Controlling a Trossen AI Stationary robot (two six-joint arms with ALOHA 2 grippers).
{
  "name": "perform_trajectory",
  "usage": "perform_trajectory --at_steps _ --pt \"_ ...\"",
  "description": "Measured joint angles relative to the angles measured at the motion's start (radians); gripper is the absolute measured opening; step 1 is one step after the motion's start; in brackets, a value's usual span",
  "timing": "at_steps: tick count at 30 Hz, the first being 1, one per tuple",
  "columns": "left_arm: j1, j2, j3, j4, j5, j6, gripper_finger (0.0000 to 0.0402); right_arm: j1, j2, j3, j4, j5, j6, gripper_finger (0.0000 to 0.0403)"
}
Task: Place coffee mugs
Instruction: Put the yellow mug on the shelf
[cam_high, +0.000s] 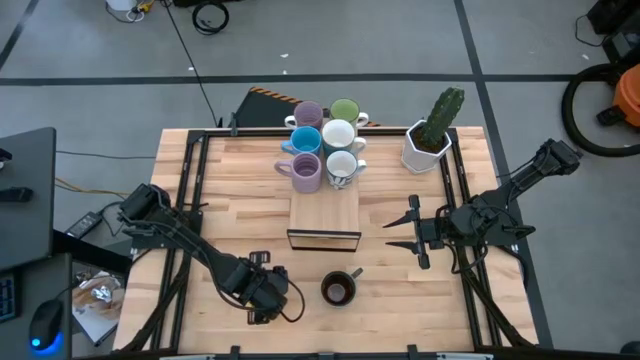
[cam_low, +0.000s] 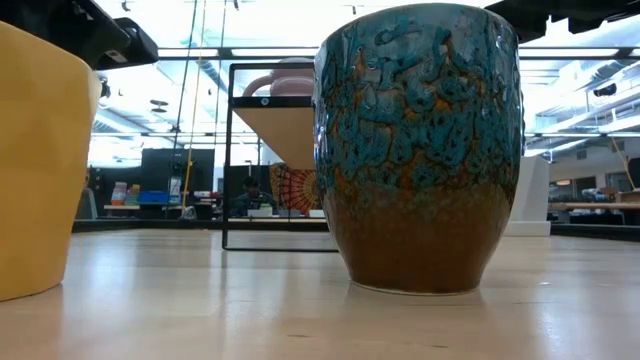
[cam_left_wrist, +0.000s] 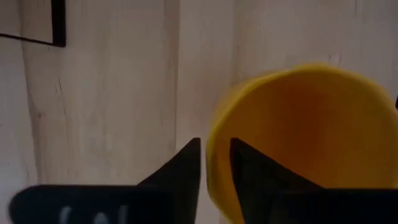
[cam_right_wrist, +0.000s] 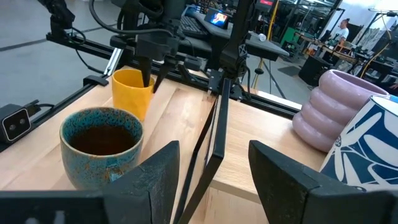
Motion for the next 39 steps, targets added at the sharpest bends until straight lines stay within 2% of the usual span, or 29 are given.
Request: perform_trajectory --at_steps 5,8,19,21,24,31,39 --pt "0.003 0.000 0.000 0.002 0.029 -0.051 0.0139 0.000 0.000 0.000 0.000 0.000 0.000 0.0198" --pt "0.003 -0.011 0.000 -0.020 0.077 -0.107 0.0153 0.000 0.000 0.000 0.000 0.000 0.000 0.0198" --pt "0.006 -0.103 0.001 -0.021 0.079 -0.394 0.0144 0.000 0.000 0.000 0.012 -0.003 0.004 0.0198" --pt "0.004 -0.103 0.001 -0.029 0.127 -0.482 0.0144 0.000 0.000 0.000 0.012 -0.013 0.004 0.0198" --pt "0.008 -0.112 0.000 -0.040 0.189 -0.530 0.0143 0.000 0.000 0.000 0.012 -0.018 0.004 0.0198" --pt "-0.073 -0.193 0.012 -0.074 0.104 -0.645 0.0142 0.000 0.000 0.000 0.008 -0.018 0.010 0.0198" --pt "-0.232 -0.178 0.013 -0.069 0.036 -0.833 0.0142 0.000 0.000 0.000 -0.005 -0.018 0.022 0.0198"
